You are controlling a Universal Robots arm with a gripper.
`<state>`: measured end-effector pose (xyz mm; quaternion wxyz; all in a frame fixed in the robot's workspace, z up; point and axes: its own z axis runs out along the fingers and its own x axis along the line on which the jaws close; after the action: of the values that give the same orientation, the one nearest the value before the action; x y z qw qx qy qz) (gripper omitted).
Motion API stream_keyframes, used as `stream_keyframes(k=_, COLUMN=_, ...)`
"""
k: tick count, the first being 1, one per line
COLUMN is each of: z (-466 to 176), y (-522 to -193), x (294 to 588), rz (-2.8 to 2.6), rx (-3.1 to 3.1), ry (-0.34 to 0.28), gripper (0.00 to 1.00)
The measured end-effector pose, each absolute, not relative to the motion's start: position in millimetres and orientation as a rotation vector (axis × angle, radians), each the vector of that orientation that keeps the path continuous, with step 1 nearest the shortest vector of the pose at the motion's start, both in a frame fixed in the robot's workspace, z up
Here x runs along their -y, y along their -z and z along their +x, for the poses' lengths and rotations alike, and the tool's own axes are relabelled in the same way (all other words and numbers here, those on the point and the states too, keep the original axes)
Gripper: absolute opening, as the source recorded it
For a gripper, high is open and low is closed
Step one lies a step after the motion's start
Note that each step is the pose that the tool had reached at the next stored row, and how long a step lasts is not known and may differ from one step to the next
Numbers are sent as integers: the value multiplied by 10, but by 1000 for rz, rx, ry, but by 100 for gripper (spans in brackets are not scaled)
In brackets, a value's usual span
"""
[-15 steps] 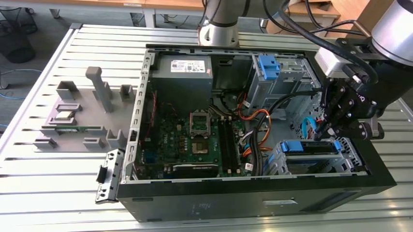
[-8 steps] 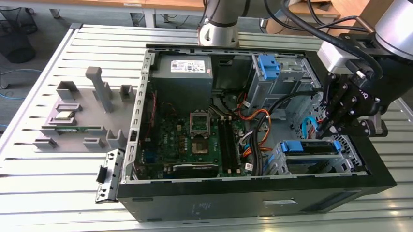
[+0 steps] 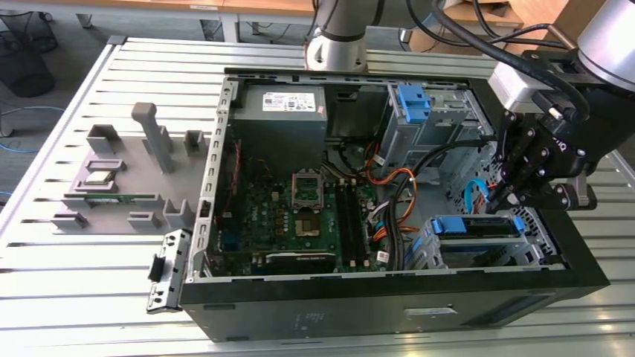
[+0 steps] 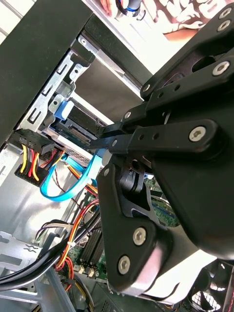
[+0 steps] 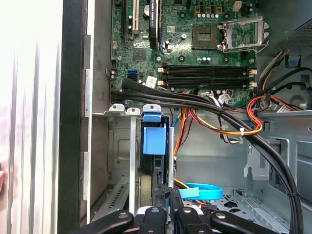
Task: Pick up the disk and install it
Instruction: 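Insert the first disk wire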
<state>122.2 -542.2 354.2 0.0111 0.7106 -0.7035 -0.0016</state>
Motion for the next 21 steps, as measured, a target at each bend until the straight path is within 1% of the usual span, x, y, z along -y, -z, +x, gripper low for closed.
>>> stream_keyframes(k=7, z=1220, y=-3543, x=5422, rz=2218, rx=2196, ry=4, gripper=16)
stream_keyframes(k=15, z=1141, y=-3525, x=5433, rz=2250, rx=2224, ry=-36, gripper=16)
stream_keyframes(k=21, z=1095, y=-3486, x=5454, rz=2257, rx=2230, ry=-51, gripper=16)
